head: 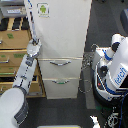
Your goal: Opening the fridge
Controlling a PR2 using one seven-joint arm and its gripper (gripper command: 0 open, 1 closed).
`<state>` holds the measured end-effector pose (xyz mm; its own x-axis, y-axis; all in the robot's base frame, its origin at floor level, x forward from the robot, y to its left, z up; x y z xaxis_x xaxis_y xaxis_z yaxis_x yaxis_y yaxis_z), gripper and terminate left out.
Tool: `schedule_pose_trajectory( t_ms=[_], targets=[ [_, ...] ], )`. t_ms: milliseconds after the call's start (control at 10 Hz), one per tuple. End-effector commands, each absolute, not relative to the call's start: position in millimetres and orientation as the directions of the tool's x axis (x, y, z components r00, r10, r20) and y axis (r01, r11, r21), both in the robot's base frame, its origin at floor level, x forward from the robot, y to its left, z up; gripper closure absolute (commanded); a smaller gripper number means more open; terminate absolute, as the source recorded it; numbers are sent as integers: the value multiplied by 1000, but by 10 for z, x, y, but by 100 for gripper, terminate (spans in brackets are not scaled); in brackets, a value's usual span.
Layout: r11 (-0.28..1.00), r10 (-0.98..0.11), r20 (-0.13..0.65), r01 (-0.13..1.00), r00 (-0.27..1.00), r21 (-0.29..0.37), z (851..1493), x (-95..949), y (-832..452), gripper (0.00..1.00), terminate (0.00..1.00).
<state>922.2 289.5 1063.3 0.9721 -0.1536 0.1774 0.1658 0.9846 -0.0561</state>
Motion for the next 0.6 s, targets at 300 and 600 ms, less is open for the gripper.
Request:
schedule_pose_trajectory(
  t_ms=[300, 600],
  targets=[
    [976, -178, 163, 195, 971, -95, 10480, 9226, 2861, 100, 0],
    [972, -199, 174, 217, 965, -95, 10538, 8947, 2911, 100, 0]
  ],
)
